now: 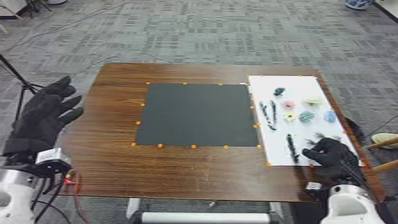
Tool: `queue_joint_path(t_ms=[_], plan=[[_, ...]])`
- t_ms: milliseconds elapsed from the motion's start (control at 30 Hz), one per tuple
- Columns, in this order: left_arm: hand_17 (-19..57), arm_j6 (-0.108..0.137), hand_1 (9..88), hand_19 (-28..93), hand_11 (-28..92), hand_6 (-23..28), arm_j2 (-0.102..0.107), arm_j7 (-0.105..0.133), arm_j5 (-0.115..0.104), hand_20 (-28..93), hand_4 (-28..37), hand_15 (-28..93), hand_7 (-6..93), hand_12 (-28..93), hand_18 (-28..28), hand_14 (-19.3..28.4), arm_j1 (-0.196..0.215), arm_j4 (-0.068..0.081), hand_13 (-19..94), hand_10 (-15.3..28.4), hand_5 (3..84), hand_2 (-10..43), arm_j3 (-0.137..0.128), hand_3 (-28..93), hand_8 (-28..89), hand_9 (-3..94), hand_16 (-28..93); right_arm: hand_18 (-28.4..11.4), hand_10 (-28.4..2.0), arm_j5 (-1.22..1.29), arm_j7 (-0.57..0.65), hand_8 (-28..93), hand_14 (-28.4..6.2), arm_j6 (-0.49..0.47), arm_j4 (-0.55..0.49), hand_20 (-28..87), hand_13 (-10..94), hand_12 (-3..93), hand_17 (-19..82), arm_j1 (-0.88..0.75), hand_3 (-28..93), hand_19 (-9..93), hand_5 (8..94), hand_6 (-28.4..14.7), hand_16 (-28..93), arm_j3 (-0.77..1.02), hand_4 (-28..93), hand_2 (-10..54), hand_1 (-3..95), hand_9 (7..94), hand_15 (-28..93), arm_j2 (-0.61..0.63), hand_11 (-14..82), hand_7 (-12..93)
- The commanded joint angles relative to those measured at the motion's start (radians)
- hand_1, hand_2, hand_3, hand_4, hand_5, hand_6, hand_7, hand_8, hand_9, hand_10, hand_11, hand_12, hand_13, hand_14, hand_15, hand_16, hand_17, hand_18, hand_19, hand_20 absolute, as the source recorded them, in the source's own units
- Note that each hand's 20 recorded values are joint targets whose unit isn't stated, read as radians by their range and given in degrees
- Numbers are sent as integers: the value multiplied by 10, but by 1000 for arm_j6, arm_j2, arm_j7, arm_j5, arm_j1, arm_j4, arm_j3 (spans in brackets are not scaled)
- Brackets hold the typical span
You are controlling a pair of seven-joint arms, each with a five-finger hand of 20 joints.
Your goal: Arrange flowers
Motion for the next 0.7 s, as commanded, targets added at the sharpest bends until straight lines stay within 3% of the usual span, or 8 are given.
queue_joint_path(t_ms=[33,433,700], plan=[[-98,-7,301,395,246,5,-4,-6,-9,93,-265,461,286,189,181,117,7,-4,75,84,188,-88,5,658,-139,147,-71,-199,-137,-370,-49,-249,-152,-29,-16,392,373,611,111,-26,869,578,486,-6,479,-18,-283,-95,216,451,826,11,710,656],[-98,2,295,394,246,6,2,-5,-13,93,-264,461,284,188,182,118,0,-3,75,84,190,-82,12,661,-138,148,-71,-201,-138,-364,-20,-247,-155,-139,40,390,373,608,109,100,868,577,487,-7,475,-137,-283,-95,211,453,828,29,712,654],[-98,5,294,394,245,7,-3,-4,-14,94,-265,461,280,189,182,118,15,-8,76,86,191,-80,-1,664,-137,149,-71,-203,-141,-394,33,-246,-159,-127,47,389,372,611,107,79,870,577,488,-9,477,-85,-283,-95,213,451,828,33,711,653]])
